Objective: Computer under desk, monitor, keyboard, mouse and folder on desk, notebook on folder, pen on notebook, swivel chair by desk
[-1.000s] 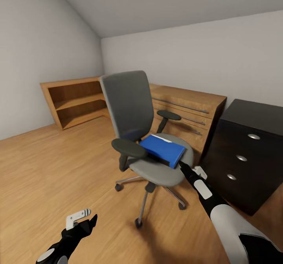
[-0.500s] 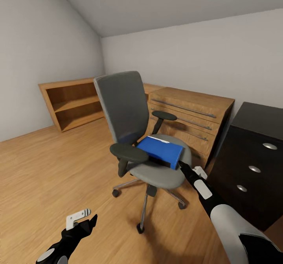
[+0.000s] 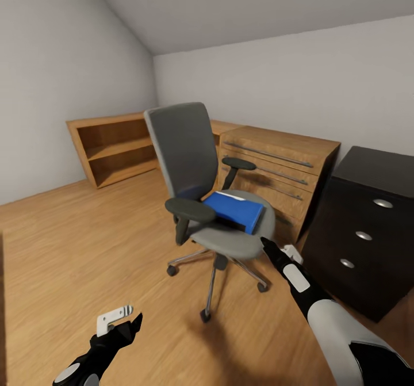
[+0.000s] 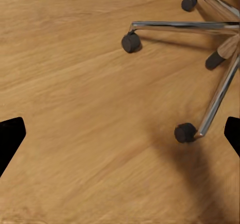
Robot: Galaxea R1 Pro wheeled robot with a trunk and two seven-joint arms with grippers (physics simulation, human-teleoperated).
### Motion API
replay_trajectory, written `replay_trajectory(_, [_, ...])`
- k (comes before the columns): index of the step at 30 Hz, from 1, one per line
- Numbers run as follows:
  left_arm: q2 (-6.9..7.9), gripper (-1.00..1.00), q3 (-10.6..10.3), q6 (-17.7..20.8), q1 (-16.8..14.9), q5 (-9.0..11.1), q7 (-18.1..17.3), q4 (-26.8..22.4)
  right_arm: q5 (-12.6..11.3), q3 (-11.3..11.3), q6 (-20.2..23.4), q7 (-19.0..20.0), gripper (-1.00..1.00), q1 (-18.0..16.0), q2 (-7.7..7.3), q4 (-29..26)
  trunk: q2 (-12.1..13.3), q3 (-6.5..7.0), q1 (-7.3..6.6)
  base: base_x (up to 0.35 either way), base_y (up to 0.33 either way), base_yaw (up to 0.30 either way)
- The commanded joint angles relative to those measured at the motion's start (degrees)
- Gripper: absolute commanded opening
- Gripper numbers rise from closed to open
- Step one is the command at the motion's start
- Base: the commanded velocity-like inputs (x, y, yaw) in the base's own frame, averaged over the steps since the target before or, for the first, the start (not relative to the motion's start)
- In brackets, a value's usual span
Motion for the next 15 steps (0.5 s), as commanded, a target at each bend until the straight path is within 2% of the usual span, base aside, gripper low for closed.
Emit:
replay_trajectory(1, [0.0,1.0,0.0,0.2,0.0,0.6,0.4,-0.1,-0.4,-0.3,0.3,0.3,1.0,0.0,0.03,0.0,0.0,-0.04,-0.04,-0.333,0.0,0.0])
replay_trajectory(8, [0.0,1.0,0.0,0.2,0.0,0.6,0.4,-0.1,-0.4,-0.3,0.3,0.3,1.0,0.0,0.03,0.0,0.0,-0.04,-0.04,-0.262,0.0,0.0])
replay_trajectory(15, [0.0,1.0,0.0,0.2,0.0,0.6,0.4,-0.1,-0.4,-0.3,0.3,0.3,1.0,0.0,0.09,0.0,0.0,-0.04,-0.04,-0.079,0.0,0.0])
